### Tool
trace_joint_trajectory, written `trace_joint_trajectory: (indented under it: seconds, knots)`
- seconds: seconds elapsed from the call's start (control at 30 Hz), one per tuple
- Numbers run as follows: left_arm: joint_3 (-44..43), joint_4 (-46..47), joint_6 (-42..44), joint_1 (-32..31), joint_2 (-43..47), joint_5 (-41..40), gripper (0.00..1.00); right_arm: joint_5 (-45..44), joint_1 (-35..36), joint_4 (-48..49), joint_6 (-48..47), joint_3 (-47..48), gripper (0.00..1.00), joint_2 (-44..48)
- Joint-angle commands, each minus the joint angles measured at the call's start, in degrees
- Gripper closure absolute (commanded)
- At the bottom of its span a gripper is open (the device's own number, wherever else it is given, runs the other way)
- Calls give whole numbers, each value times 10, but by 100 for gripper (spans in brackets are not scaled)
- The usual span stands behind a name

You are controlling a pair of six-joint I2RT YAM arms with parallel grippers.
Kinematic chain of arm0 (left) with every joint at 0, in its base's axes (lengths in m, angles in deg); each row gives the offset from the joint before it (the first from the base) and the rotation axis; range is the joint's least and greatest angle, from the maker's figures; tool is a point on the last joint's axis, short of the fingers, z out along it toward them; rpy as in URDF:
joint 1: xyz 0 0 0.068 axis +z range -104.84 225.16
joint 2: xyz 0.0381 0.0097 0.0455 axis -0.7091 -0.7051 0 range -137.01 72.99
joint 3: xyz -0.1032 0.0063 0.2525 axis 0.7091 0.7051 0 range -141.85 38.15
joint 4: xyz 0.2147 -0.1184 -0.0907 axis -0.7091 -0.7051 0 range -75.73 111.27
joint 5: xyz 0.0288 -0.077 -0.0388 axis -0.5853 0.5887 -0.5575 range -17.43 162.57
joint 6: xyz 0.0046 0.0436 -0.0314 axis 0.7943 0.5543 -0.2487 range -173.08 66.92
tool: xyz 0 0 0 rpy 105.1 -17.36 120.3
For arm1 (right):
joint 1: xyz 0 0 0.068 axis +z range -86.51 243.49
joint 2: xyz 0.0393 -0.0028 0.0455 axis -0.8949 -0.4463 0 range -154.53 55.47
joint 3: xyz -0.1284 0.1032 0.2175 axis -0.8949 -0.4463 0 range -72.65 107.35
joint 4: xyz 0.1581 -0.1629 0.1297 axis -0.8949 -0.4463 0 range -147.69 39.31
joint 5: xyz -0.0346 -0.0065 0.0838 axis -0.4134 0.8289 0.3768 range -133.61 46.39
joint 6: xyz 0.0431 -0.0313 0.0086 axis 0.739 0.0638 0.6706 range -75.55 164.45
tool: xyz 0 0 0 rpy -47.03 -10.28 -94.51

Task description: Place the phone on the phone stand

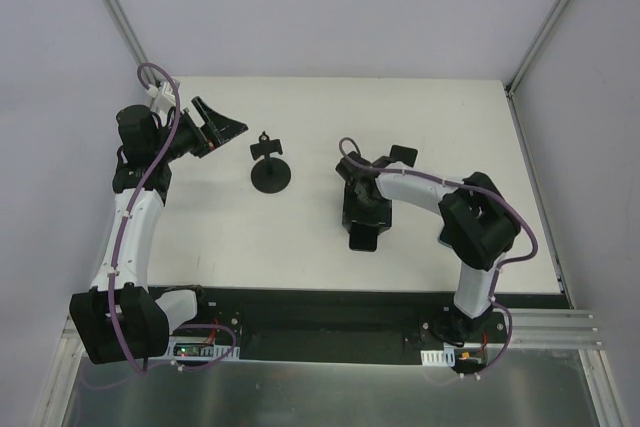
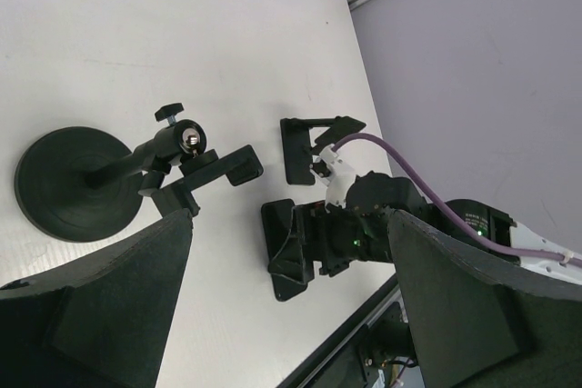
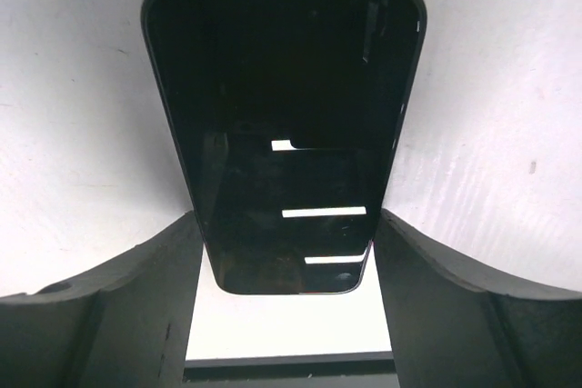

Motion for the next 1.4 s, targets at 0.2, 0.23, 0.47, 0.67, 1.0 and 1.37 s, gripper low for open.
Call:
trace_joint_trajectory:
  seconds: [0.2,0.23,0.47,0.67,1.0,1.37]
  knots:
    - [2,32,1,-10,1,20,13,-214,24,116,-104,-48,99,164]
    - [1,34,2,-12,0,21,14,-225,24,128,-113,-57,99,189]
    - [-1,49,22,-40,11,24,14,-249,36,409,-214,-119,99,297]
    - [-66,19,24,-106,4,-5,18,-218,39,524,-274,-2,99,258]
    - [-232,-30,94,-156,-111,5,32,-98,42,586,-326,61,99,227]
    - [-166,-26,144,-179,-86,16,27,-34,83,598,-346,5,100,245]
